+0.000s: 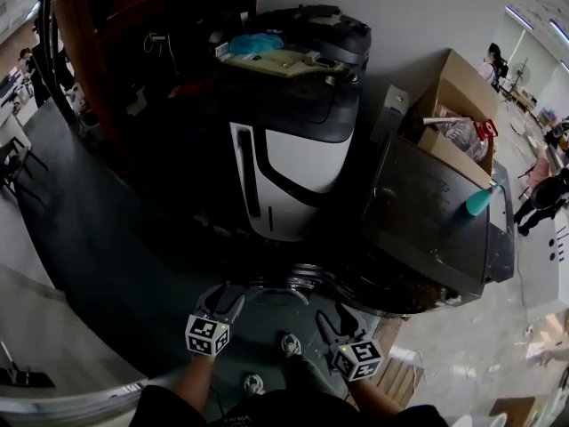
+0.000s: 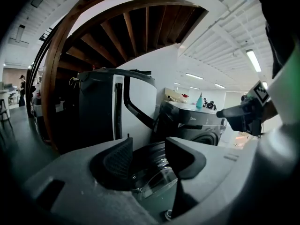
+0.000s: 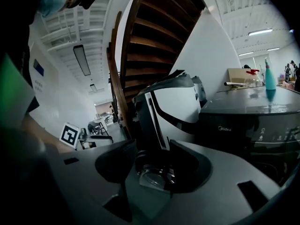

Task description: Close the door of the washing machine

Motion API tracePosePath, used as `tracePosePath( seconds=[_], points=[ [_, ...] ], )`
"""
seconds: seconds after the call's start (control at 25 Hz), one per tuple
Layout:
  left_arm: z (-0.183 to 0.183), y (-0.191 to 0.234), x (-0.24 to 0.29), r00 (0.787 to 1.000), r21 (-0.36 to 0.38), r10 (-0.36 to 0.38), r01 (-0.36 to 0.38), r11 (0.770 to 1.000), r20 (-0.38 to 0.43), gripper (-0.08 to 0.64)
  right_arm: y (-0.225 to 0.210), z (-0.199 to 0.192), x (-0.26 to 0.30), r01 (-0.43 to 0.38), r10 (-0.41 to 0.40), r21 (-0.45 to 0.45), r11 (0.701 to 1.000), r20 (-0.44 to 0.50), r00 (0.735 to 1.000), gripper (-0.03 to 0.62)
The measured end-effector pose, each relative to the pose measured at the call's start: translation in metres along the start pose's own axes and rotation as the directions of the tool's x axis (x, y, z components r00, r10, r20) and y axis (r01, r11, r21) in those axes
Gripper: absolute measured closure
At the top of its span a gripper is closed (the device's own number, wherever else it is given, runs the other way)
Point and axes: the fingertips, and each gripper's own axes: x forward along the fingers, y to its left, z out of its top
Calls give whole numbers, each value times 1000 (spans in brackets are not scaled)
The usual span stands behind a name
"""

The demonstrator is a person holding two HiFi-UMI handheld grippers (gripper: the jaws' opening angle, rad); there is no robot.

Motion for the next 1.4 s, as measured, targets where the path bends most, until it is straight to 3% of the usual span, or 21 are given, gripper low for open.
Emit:
tracePosePath(
  seconds=[0.32, 0.52, 0.72, 0.84, 1.0, 1.08, 1.16, 1.4],
  points=[
    [-39, 13, 71, 985, 36, -27, 34, 999, -168, 307, -35, -14, 39, -46, 49, 39, 998, -74, 996, 388],
    [-59, 28, 119, 955, 93, -56, 86, 992, -291, 230, -51, -27, 54, -66, 70, 38, 997, -123, 990, 390],
    [-73, 31, 156, 898, 153, -136, 217, 964, -419, 195, -63, -40, 60, -71, 79, 54, 996, -165, 983, 395],
    [-90, 31, 170, 847, 185, -164, 292, 938, -505, 179, -70, -48, 59, -65, 75, 61, 996, -173, 982, 396],
    [-111, 32, 176, 768, 175, -178, 354, 919, -615, 163, -79, -55, 55, -48, 59, 67, 997, -172, 983, 394],
    [-121, 30, 177, 739, 179, -187, 386, 905, -647, 160, -81, -58, 52, -40, 52, 72, 997, -173, 984, 396],
    [-129, 30, 177, 723, 184, -182, 396, 900, -666, 156, -81, -60, 47, -29, 43, 79, 996, -177, 983, 396],
    [-134, 21, 169, 713, 187, -170, 393, 900, -680, 123, -75, -70, 29, 10, 6, 90, 996, -181, 984, 399]
  ],
)
